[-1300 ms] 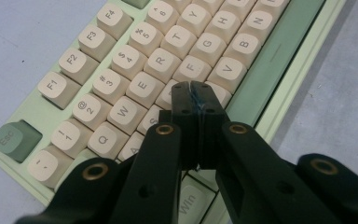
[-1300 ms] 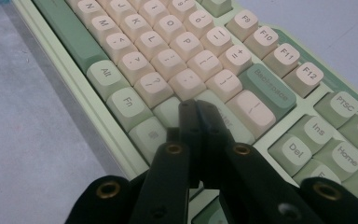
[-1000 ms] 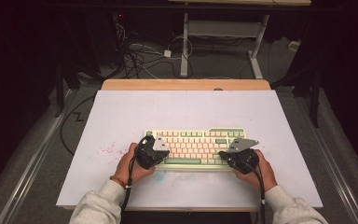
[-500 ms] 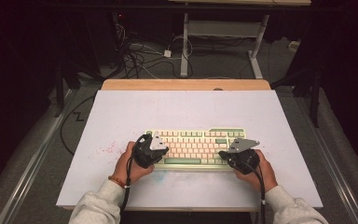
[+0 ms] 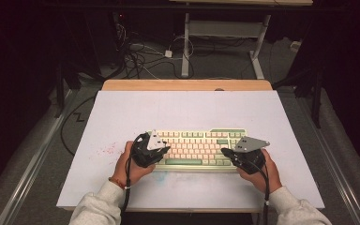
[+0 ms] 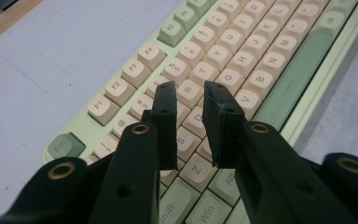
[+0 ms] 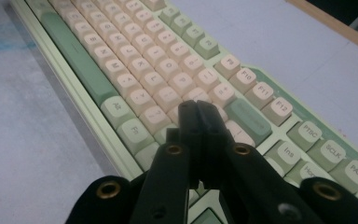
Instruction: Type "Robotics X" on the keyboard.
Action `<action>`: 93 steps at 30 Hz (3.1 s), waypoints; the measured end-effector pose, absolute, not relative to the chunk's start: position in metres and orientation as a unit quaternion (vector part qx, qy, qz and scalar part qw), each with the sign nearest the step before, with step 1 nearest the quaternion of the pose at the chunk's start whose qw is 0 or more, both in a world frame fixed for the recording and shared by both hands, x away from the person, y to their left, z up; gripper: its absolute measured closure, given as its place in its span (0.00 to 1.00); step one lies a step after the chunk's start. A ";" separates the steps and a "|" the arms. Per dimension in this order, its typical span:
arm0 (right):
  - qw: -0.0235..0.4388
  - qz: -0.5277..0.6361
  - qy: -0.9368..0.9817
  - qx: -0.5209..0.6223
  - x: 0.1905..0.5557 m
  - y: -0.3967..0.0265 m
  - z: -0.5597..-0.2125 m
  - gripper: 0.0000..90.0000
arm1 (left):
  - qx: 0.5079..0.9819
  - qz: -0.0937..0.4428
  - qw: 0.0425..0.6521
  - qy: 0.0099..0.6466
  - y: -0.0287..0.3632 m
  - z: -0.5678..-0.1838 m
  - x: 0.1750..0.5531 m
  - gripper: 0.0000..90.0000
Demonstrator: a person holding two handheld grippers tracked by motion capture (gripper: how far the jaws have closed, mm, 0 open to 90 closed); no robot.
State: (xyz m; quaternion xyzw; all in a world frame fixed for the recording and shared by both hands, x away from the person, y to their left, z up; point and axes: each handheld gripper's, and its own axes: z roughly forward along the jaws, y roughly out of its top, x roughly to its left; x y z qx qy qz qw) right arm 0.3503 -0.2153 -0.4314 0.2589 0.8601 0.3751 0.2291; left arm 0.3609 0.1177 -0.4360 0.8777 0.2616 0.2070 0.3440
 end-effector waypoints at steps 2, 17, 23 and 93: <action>0.235 0.381 0.855 0.260 0.349 -0.216 -0.429 1.00 | 0.874 0.215 0.348 0.264 0.118 -0.435 0.361 0.77; 0.251 0.399 0.840 0.267 0.348 -0.219 -0.426 0.77 | 0.856 0.247 0.364 0.271 0.118 -0.434 0.356 0.49; 0.262 0.405 0.833 0.270 0.348 -0.218 -0.426 0.56 | 0.854 0.254 0.366 0.267 0.118 -0.437 0.354 0.38; 0.330 0.400 0.810 0.274 0.309 -0.237 -0.411 0.22 | 0.852 0.298 0.370 0.219 0.151 -0.424 0.314 0.16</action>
